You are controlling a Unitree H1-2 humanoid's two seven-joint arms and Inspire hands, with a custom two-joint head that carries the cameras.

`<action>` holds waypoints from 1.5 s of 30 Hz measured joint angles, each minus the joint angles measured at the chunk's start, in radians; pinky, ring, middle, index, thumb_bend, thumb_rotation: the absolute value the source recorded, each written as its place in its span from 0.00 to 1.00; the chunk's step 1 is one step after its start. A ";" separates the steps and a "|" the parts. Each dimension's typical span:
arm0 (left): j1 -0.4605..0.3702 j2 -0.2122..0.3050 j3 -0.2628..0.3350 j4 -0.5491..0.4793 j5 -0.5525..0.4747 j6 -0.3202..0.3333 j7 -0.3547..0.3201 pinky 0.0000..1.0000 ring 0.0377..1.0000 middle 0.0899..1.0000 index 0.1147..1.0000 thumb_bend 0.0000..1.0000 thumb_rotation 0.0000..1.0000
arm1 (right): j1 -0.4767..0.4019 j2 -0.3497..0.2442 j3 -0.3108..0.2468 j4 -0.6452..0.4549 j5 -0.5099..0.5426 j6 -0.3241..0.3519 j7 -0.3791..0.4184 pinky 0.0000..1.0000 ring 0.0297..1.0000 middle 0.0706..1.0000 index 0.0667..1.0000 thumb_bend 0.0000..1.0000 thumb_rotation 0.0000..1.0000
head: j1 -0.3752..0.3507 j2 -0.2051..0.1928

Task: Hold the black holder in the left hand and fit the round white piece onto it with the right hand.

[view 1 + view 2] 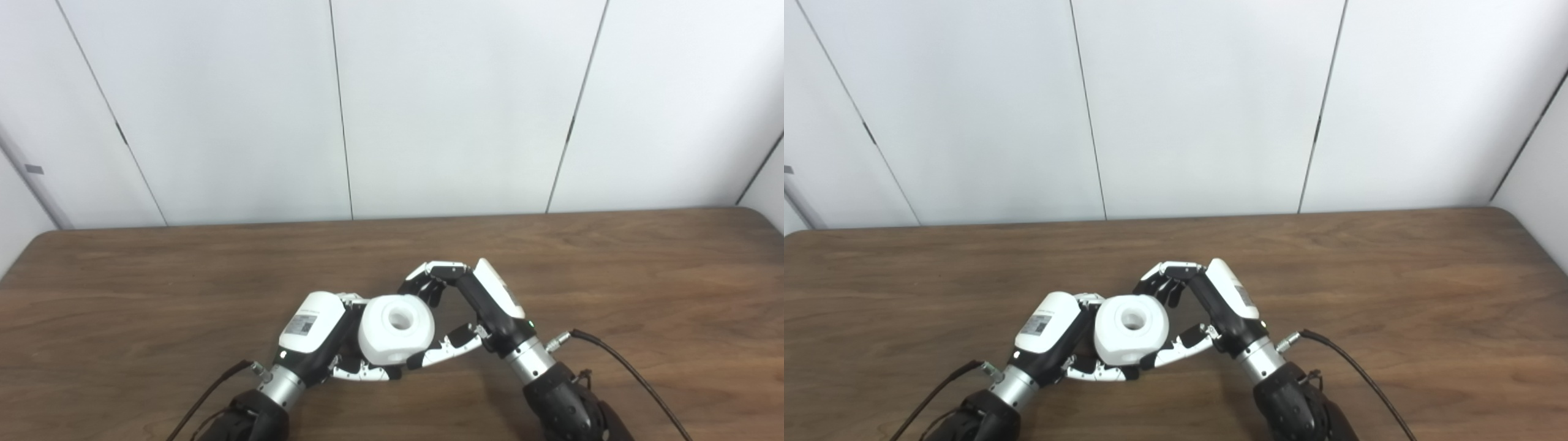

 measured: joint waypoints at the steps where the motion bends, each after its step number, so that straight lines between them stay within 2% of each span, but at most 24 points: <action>1: 0.001 0.000 0.000 -0.003 0.000 0.004 -0.001 0.69 0.65 0.44 0.42 0.53 0.00 | 0.000 0.000 0.000 0.000 0.000 0.000 0.000 0.38 0.45 0.45 0.46 0.52 0.00 | 0.000 0.000; 7: 0.012 -0.006 -0.003 -0.026 0.000 0.025 -0.007 0.69 0.65 0.44 0.42 0.53 0.00 | 0.001 -0.012 0.001 -0.013 0.005 0.013 0.016 0.37 0.45 0.44 0.46 0.52 0.00 | 0.000 0.018; 12: 0.015 -0.009 -0.009 -0.032 0.000 0.029 -0.012 0.69 0.65 0.44 0.42 0.53 0.00 | 0.007 -0.026 0.003 -0.051 0.018 0.051 0.055 0.42 0.50 0.45 0.46 0.53 0.00 | 0.002 0.020; 14: 0.015 -0.009 -0.011 -0.032 0.000 0.029 -0.012 0.69 0.65 0.44 0.42 0.53 0.00 | 0.009 -0.029 0.006 -0.065 0.019 0.069 0.071 0.43 0.51 0.53 0.46 0.52 0.12 | 0.003 0.018; 16: 0.014 -0.010 -0.013 -0.032 0.000 0.029 -0.011 0.69 0.65 0.44 0.42 0.53 0.00 | 0.010 -0.038 0.011 -0.086 0.020 0.092 0.085 0.46 0.54 0.56 0.46 0.52 0.14 | 0.005 0.018; 17: 0.014 -0.010 -0.015 -0.033 0.000 0.028 -0.011 0.69 0.65 0.44 0.42 0.53 0.00 | 0.010 -0.043 0.016 -0.097 0.019 0.104 0.094 0.48 0.56 0.59 0.56 0.68 0.21 | 0.005 0.018; 18: 0.014 -0.010 -0.016 -0.033 0.000 0.026 -0.011 0.69 0.65 0.44 0.42 0.53 0.00 | 0.010 -0.048 0.020 -0.103 0.019 0.110 0.099 0.49 0.57 0.61 0.60 0.74 0.24 | 0.005 0.018; 21: 0.014 -0.011 -0.017 -0.033 0.000 0.026 -0.012 0.68 0.65 0.44 0.42 0.53 0.00 | 0.013 -0.061 0.032 -0.113 0.012 0.129 0.118 0.51 0.59 0.65 0.68 0.82 0.29 | 0.005 0.018; 25: 0.014 -0.011 -0.017 -0.035 0.000 0.026 -0.012 0.69 0.65 0.44 0.42 0.53 0.00 | 0.046 -0.075 0.056 -0.127 -0.007 0.154 0.162 0.53 0.64 0.72 0.75 0.86 0.32 | 0.005 0.023; 29: 0.015 -0.014 -0.017 -0.036 0.000 0.029 -0.014 0.69 0.65 0.44 0.42 0.53 0.00 | 0.051 -0.078 0.056 -0.139 -0.007 0.163 0.179 0.55 0.69 0.78 0.78 0.88 0.34 | 0.005 0.026; 38: 0.021 -0.018 -0.018 -0.047 0.000 0.048 -0.019 0.69 0.66 0.44 0.42 0.53 0.00 | 0.051 -0.094 0.057 -0.180 0.001 0.207 0.247 0.73 0.86 0.95 0.91 0.90 0.35 | 0.005 0.032; 41: 0.022 -0.019 -0.020 -0.050 0.000 0.051 -0.019 0.69 0.65 0.44 0.42 0.53 0.00 | 0.052 -0.097 0.053 -0.198 0.015 0.224 0.271 0.72 0.89 0.99 0.94 0.91 0.32 | 0.006 0.032; 45: 0.022 -0.019 -0.021 -0.050 0.000 0.053 -0.019 0.69 0.66 0.44 0.42 0.53 0.00 | 0.053 -0.094 0.042 -0.199 0.040 0.231 0.273 0.67 0.89 1.00 0.95 0.91 0.28 | 0.006 0.032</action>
